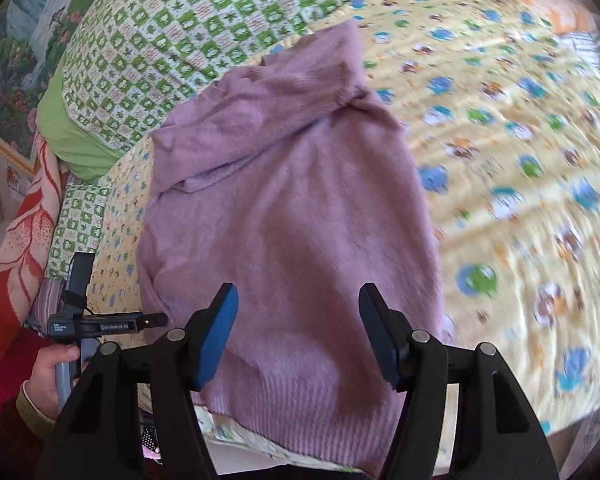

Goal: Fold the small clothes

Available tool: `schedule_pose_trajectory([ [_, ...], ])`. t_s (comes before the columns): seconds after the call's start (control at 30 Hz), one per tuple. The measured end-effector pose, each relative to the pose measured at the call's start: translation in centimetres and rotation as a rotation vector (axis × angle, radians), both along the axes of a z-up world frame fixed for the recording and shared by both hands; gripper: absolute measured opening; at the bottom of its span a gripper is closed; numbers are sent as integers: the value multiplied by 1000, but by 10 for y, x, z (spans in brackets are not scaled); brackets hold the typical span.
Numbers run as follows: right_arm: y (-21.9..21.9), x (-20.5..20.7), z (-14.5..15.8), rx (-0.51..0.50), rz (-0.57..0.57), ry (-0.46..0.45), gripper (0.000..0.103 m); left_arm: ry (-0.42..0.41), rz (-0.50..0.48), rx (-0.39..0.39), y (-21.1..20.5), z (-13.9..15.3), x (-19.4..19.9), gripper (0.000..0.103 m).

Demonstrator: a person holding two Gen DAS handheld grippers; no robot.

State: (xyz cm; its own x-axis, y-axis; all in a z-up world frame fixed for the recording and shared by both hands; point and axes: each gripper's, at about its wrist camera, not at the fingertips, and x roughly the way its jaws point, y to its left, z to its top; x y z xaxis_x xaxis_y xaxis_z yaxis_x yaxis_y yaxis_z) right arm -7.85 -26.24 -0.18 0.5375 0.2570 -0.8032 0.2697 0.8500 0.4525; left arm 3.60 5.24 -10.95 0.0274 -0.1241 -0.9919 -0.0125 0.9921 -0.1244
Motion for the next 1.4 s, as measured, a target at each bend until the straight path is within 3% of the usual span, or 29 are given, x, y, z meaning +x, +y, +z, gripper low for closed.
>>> schedule_pose_trajectory([
  [0.17, -7, -25, -9, -6, -36, 34, 64, 3, 32, -96, 6, 18, -9, 70],
  [0.27, -6, -31, -11, -6, -39, 46, 64, 24, 19, -110, -8, 24, -13, 70],
  [0.47, 7, -32, -17, -30, 2, 76, 64, 88, -44, -37, -43, 0, -13, 74],
  [0.53, 12, -33, -19, -54, 8, 87, 64, 90, -59, -8, -55, -4, -16, 82],
  [0.73, 17, -44, -26, -102, 16, 115, 64, 41, -158, 98, -85, -15, -24, 85],
  [0.77, 17, -45, -29, -99, 13, 126, 64, 20, -175, 107, -88, -15, -26, 83],
  [0.8, 17, -46, -32, -100, 11, 138, 64, -1, -195, 120, -91, -14, -28, 74],
  [0.87, 18, -47, -37, -103, 12, 153, 64, -40, -223, 127, -95, -7, -37, 51],
  [0.93, 20, -48, -39, -108, 13, 154, 64, -57, -214, 95, -82, 3, -42, 17],
  [1.13, 18, -53, -40, -107, 14, 161, 64, -72, -109, -47, -26, 16, -72, 10],
  [1.27, 11, -60, -43, -98, -14, 183, 64, -66, -11, -177, 8, 14, -103, 10],
  [1.4, 1, -68, -48, -18, -61, 173, 64, -53, 39, -261, 25, 7, -119, 16],
])
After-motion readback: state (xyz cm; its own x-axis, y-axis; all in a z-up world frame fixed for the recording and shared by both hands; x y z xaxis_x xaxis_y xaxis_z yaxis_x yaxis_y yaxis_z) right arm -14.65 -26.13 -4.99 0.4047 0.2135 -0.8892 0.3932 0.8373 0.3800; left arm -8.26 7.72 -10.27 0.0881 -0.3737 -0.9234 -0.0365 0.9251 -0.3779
